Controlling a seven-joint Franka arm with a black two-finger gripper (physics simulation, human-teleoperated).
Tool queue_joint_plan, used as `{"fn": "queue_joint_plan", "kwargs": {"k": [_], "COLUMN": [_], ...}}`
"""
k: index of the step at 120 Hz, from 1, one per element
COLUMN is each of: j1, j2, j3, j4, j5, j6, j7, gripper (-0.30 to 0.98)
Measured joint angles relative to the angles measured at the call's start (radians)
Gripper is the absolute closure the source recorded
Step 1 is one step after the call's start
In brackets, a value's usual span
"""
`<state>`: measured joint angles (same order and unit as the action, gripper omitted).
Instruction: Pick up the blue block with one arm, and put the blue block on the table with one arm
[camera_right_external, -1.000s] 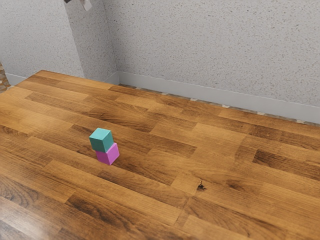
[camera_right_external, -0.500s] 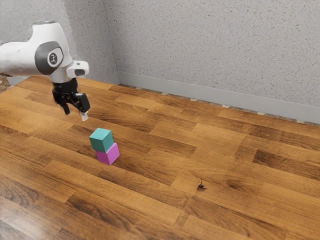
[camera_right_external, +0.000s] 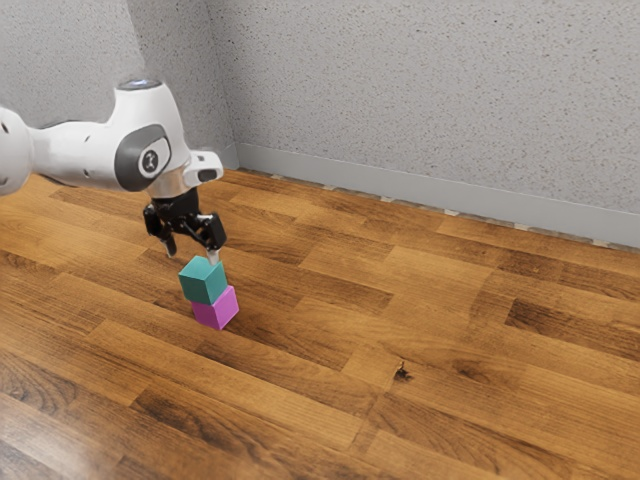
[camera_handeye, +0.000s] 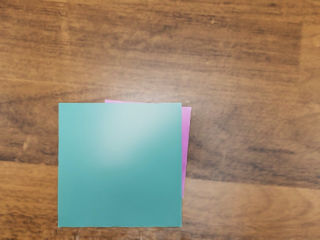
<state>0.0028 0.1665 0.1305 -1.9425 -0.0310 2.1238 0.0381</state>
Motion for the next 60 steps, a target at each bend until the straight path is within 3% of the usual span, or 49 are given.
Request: {"fn": "queue_joint_plan", "kwargs": {"k": [26, 42, 60], "j1": [0.0, -0.002, -0.006], "j2": [-0.017, -0.093, -0.107], "j3": [-0.004, -0.035, -0.045], "j4": [-0.029, -0.088, -0.126], "j5": [0.011, 0.016, 0.066], "j6": [0.021, 0.024, 0.025], "j7": [-0.071, -0.093, -0.087], "gripper": [0.0, 0.0, 0.0]}}
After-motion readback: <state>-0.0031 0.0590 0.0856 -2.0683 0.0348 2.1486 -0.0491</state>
